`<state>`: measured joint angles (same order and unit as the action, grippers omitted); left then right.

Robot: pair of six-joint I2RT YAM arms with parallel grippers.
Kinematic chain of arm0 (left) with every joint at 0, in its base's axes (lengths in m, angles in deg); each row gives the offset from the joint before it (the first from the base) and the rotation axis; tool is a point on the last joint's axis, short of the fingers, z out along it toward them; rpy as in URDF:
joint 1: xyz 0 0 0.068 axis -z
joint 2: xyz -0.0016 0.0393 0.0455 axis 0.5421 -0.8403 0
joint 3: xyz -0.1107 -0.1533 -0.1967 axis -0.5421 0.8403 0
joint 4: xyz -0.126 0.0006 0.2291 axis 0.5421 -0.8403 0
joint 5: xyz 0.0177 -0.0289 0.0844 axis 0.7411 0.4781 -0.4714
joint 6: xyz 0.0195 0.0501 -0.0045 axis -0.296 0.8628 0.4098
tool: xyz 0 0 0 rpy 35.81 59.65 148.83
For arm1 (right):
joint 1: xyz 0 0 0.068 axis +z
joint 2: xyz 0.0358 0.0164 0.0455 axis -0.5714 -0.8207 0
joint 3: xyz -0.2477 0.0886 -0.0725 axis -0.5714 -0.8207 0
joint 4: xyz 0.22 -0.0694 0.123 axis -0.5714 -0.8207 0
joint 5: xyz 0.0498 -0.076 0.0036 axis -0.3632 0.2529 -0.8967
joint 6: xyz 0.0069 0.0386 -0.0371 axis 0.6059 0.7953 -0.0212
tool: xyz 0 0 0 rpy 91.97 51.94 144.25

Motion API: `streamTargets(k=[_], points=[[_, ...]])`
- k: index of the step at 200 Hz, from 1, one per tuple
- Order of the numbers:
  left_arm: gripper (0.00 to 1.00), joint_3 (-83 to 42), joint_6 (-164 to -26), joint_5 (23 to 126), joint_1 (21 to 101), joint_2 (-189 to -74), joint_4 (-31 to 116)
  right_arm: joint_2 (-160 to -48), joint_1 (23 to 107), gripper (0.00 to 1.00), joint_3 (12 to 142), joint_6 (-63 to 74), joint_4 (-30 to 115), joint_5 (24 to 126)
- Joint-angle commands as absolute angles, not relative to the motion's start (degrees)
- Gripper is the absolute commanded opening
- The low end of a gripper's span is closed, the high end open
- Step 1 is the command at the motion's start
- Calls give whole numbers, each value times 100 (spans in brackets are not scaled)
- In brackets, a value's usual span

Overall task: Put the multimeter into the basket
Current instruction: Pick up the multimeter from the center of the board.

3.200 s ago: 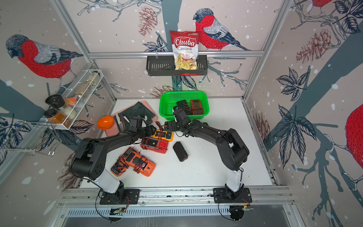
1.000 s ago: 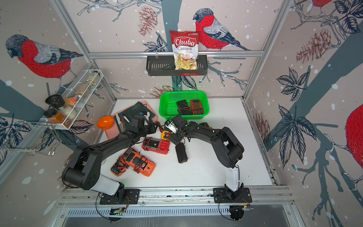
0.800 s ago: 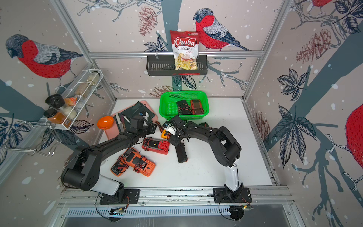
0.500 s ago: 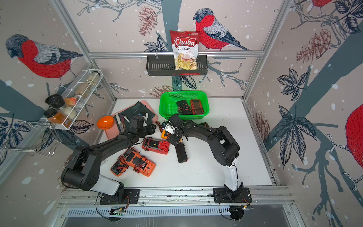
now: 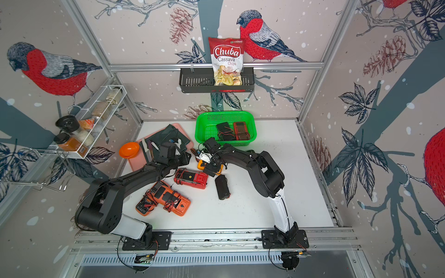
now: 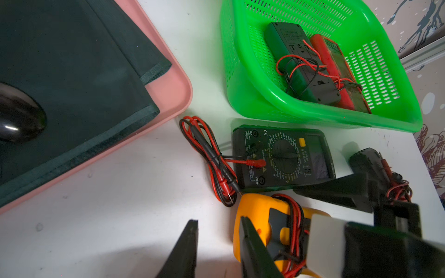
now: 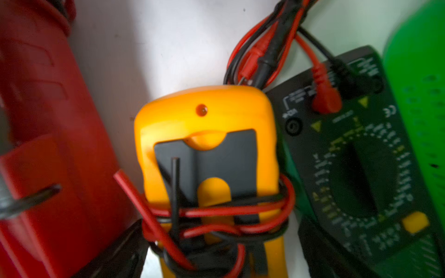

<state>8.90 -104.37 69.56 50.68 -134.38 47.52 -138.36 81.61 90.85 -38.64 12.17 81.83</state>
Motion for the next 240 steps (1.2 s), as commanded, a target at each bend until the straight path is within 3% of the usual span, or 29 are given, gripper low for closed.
streamTargets(k=[1,66,105,137,152,166,187,212,240], points=[[33,905,-10399,6899,5032,-13405,4797,-13896,8203,100,9095,-3830,990,7998],[33,991,-10439,6934,4989,-13395,4884,-13722,8209,81,8857,-3521,1026,7647],[33,1006,-10449,6926,4980,-13378,4902,-13907,8212,87,8844,-3319,1198,7683],[33,1020,-10456,6884,4968,-13335,4896,-14081,8230,85,9019,-3222,1213,7841],[33,1043,-10456,6839,4966,-13296,4878,-14050,8239,78,9074,-3187,1209,7882],[33,1061,-10453,6757,4959,-13231,4863,-13914,8261,63,9054,-3113,1257,7979],[33,1101,-10476,6609,4937,-13087,4851,-13596,8315,50,8962,-2923,1386,8224],[33,1175,-10503,6415,4922,-12868,4853,-13129,8435,22,8849,-2517,1578,8766],[33,1272,-10523,6211,4906,-12555,4867,-12659,8485,12,8853,-1866,1751,9350]])
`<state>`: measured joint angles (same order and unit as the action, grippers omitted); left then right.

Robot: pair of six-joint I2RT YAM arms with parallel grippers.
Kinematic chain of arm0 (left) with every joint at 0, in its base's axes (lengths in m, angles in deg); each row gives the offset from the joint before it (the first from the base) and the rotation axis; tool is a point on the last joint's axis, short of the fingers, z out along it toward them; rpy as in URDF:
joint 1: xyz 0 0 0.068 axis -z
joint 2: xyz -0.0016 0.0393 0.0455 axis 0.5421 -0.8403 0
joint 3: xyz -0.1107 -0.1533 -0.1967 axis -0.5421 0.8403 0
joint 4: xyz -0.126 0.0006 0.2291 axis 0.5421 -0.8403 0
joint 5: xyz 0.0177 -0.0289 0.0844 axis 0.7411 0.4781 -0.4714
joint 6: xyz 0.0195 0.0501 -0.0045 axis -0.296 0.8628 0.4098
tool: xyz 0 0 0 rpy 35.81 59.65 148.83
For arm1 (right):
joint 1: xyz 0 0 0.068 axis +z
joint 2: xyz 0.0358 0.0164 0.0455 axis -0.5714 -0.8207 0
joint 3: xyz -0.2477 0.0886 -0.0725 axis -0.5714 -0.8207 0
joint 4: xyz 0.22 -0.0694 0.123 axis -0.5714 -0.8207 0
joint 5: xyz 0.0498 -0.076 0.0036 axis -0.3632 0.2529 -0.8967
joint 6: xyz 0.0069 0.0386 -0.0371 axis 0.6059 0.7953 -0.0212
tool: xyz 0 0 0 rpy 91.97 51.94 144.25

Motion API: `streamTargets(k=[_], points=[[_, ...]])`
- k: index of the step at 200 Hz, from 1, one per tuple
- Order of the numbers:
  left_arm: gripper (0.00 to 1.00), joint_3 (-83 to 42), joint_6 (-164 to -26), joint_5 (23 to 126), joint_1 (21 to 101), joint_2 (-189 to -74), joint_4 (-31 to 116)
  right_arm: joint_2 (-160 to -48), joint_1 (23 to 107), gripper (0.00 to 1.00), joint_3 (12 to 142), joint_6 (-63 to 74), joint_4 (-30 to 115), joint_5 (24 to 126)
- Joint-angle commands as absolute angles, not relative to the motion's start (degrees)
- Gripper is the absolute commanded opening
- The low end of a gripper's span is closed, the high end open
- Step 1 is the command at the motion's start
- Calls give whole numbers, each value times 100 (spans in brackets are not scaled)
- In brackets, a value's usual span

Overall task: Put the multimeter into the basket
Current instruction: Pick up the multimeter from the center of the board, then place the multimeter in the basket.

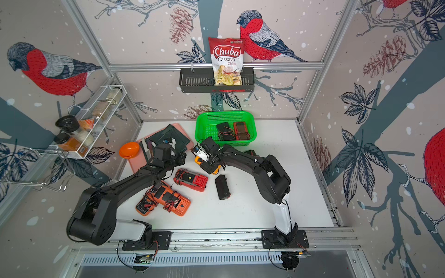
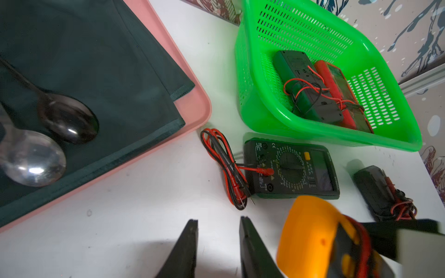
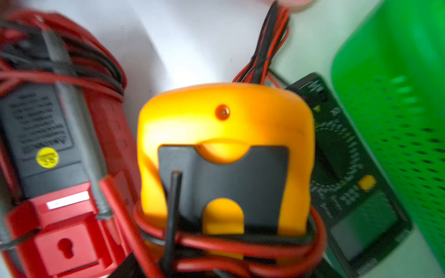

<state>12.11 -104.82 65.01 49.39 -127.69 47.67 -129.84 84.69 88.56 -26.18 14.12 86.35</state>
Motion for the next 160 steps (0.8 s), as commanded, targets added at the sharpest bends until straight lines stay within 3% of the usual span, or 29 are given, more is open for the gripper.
streamTargets(k=[1,64,83,124,160], points=[[33,1281,-10527,6208,4907,-12544,4871,-12645,8481,12,8855,-1835,1760,9385],[37,1556,-10627,5742,4894,-11856,4972,-12407,8161,9,9374,-384,2362,10155],[47,1614,-10645,5664,4892,-11752,4990,-12653,7981,7,9764,-139,2467,10124],[57,1745,-10663,5531,4894,-11661,4986,-13484,7637,7,10685,255,2799,9991],[72,1861,-10663,5428,4892,-11597,5034,-14387,7440,8,11642,581,2846,9989]])
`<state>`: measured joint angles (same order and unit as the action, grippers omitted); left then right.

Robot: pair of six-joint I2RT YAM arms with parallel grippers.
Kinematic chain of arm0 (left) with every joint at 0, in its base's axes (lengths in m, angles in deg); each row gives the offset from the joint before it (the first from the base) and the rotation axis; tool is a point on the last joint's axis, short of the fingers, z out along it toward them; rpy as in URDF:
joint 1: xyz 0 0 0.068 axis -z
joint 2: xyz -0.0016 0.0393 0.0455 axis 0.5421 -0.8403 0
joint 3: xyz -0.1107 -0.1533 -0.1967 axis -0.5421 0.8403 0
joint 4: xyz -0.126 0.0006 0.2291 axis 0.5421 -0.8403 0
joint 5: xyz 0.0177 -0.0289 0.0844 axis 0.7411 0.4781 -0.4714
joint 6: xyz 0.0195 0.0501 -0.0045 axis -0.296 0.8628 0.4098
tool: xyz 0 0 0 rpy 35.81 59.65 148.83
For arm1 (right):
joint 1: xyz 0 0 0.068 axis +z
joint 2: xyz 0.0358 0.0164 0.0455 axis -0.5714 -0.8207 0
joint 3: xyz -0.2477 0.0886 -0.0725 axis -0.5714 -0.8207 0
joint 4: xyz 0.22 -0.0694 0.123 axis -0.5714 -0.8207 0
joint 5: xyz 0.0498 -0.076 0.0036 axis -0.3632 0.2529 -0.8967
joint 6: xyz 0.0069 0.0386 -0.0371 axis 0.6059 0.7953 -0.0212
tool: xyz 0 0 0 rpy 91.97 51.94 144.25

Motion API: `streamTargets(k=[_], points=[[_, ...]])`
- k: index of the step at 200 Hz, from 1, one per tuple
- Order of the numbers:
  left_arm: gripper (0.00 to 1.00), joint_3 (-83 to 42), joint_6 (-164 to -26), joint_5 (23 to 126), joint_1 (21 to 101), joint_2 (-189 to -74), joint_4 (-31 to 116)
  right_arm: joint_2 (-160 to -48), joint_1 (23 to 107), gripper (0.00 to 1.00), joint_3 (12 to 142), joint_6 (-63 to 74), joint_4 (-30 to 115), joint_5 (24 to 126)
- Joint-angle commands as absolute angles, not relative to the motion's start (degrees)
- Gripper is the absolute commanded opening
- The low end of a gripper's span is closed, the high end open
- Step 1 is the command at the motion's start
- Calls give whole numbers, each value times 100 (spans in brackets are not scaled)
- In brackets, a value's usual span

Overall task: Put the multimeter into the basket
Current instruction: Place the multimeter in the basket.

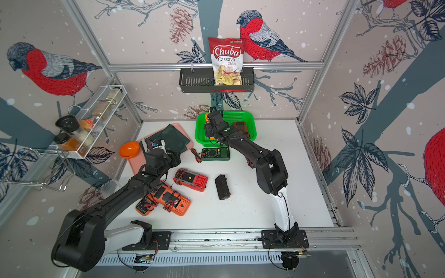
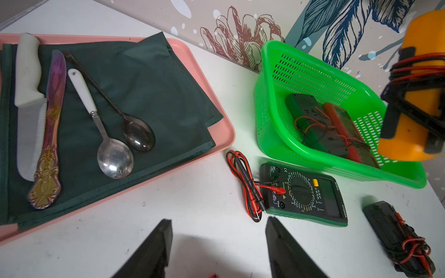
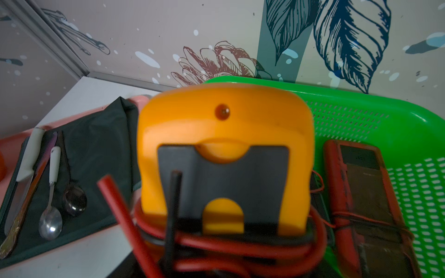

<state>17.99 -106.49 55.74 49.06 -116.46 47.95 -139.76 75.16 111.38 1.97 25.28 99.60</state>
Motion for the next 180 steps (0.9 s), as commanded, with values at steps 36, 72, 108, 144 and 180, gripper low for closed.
streamTargets(k=[36,72,108,144,180], points=[[88,1880,-10634,5396,4884,-11687,5035,-15134,7353,8,12402,534,2911,9931],[98,1862,-10618,5352,4870,-11815,5002,-15523,7226,10,12562,623,3160,9711],[98,1876,-10623,5313,4859,-11815,4990,-16013,7163,13,12957,617,2993,9602],[98,1883,-10612,5291,4863,-11822,5002,-16263,7150,15,13020,674,3044,9461],[98,1915,-10615,5289,4862,-11845,5041,-16399,7143,26,13041,665,3026,9430]])
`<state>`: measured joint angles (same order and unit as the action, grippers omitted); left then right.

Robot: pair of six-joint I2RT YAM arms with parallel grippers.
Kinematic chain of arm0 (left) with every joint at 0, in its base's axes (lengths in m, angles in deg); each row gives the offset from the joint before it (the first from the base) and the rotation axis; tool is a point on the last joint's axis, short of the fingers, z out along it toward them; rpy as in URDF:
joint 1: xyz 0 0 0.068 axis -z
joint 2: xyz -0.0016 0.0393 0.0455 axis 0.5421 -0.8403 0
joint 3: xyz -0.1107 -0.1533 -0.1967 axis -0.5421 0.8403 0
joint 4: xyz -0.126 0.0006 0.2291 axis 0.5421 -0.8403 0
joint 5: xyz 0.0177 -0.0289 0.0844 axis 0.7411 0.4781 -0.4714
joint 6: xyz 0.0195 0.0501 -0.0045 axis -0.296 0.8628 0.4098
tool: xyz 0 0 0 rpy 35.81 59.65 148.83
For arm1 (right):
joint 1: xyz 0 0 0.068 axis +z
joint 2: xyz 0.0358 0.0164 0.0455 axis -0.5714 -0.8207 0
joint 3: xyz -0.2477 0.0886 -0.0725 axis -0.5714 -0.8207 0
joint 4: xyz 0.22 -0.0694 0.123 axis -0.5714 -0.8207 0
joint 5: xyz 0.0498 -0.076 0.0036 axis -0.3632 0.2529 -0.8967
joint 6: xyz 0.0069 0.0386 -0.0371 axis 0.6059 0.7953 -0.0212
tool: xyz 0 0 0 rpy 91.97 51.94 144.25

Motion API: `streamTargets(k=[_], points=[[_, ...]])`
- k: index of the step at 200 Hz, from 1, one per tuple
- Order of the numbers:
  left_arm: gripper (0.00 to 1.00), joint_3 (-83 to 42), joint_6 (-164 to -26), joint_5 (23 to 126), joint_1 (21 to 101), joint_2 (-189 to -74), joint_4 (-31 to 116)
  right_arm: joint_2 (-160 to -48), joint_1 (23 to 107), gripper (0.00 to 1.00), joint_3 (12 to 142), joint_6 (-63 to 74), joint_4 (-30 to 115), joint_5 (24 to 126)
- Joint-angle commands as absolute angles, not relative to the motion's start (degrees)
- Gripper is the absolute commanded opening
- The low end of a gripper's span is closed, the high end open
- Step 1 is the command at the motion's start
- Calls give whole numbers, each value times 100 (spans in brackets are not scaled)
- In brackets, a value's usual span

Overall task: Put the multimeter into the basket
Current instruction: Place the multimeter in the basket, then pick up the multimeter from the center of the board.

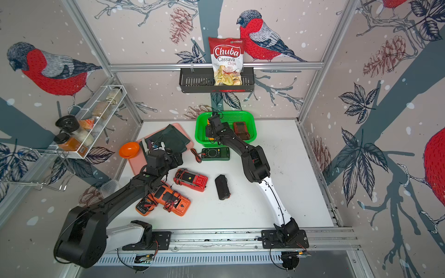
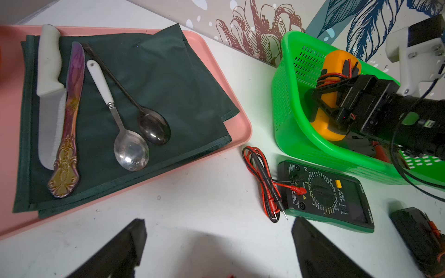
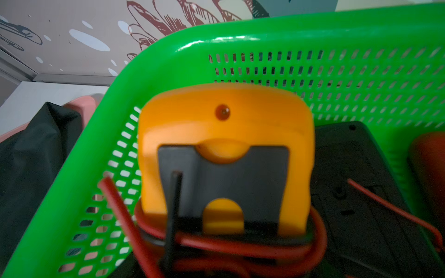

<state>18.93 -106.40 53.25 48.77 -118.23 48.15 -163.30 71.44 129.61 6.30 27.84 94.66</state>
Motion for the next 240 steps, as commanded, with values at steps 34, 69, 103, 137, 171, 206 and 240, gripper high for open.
streamTargets(k=[34,69,103,137,171,206,240], points=[[98,1914,-10611,5291,4858,-11867,5056,-16537,7141,37,13065,658,3000,9347],[98,1902,-10568,5308,4860,-11890,5047,-16639,7145,57,13101,604,3000,9185],[98,1881,-10575,5325,4857,-11898,5059,-16666,7178,85,13185,479,2987,9122],[98,1870,-10572,5343,4860,-11884,5039,-16608,7219,100,13318,343,2886,9124],[98,1874,-10582,5309,4863,-11798,4952,-16380,7241,100,13304,248,2756,9194],[98,1873,-10620,5239,4857,-11628,4749,-15857,7329,100,12920,82,2707,9354],[98,1887,-10673,5237,4856,-11465,4455,-15073,7431,100,12127,-2,2774,9444]])
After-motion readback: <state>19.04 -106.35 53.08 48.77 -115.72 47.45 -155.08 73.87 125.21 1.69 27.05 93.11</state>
